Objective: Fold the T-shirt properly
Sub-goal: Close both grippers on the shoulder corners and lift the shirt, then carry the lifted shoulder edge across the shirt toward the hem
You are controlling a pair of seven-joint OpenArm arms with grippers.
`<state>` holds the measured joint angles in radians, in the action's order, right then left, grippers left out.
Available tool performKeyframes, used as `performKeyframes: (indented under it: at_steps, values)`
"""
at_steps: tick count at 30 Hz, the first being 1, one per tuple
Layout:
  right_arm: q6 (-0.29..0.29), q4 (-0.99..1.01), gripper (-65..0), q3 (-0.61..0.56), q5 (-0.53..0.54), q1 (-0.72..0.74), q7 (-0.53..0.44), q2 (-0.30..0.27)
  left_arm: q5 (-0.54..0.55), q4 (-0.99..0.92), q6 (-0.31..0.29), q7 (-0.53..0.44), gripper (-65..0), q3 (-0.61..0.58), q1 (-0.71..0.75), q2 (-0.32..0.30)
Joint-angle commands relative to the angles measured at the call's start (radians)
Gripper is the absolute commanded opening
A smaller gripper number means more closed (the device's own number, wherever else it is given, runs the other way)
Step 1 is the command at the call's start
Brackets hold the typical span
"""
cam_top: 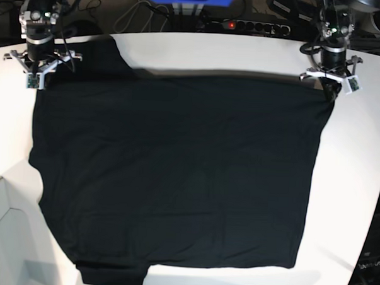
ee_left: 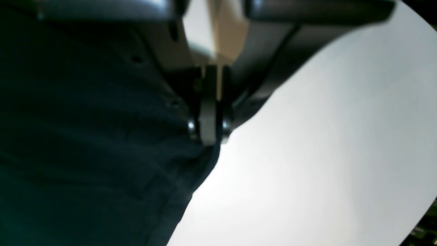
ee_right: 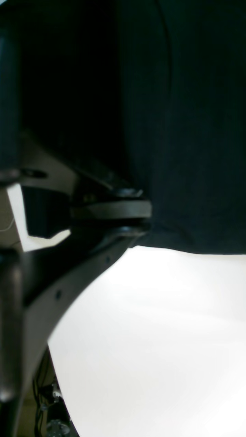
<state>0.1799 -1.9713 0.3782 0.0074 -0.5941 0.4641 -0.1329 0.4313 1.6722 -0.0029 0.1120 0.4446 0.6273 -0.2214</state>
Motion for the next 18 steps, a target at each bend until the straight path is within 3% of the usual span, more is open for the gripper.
performKeyframes:
  at_steps: [1, 12, 18]
  values:
    - [0.0, -0.018, -65.0, 0.005, -0.001, 0.018, -0.021, -0.012, -0.002, 0.022, 0.008, -0.027, -65.0, 0.01, -0.002, -0.014]
    - [0.0, -0.013, -65.0, 0.003, -0.004, 0.287, -0.015, -0.015, -0.004, 0.044, 0.014, -0.025, -65.0, 0.009, -0.162, -0.014]
    - [0.0, 0.017, -65.0, -0.023, -0.004, 0.503, 0.127, -0.015, -0.005, 0.044, 0.014, -0.024, -65.0, 0.003, -0.284, -0.016]
